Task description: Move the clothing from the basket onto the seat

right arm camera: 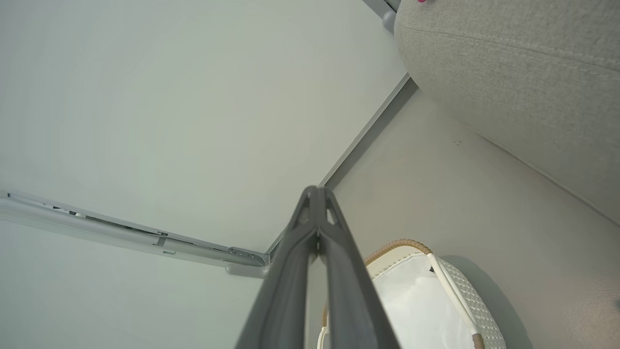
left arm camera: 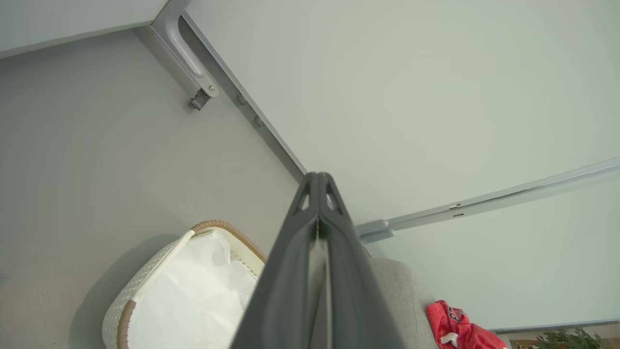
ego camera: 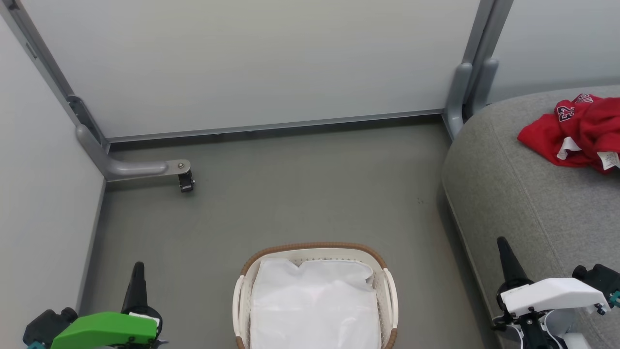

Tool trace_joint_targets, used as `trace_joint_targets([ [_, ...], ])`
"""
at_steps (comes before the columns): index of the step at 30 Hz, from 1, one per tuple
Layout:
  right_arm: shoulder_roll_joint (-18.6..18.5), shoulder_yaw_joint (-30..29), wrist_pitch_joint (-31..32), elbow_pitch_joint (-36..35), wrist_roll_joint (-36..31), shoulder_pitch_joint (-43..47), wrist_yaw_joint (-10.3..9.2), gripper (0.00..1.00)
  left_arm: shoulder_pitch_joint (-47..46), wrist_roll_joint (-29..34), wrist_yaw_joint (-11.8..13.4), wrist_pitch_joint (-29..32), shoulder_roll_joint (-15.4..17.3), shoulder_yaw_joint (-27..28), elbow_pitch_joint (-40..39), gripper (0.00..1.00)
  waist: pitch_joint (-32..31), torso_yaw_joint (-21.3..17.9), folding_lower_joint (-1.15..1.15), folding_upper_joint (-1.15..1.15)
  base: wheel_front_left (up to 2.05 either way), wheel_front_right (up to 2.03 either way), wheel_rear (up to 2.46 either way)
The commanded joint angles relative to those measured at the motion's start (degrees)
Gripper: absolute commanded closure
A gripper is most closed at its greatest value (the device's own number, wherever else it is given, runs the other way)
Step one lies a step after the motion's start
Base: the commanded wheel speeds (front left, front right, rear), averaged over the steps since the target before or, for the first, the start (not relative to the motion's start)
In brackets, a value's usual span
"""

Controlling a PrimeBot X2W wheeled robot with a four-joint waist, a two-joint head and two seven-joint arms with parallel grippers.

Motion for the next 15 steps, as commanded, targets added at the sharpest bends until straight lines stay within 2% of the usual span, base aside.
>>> trace_joint_targets([
  [1,-0.3,-0.3,0.4,-0.7,1.8,-1.3,-0.04,1.00,-1.6,-1.7,-0.5,0.4,-0.1,0.4,-0.4,1.00,0.0,0.0,0.00,0.00,0.00,0.00,0.00],
  [15,-0.4,-1.2,2.5,-1.0,9.8,-1.8,-0.04,1.00,-3.1,-8.6,-1.4,2.5,-0.4,1.8,0.0,1.00,0.1,-0.3,0.00,0.00,0.00,0.00,0.00],
])
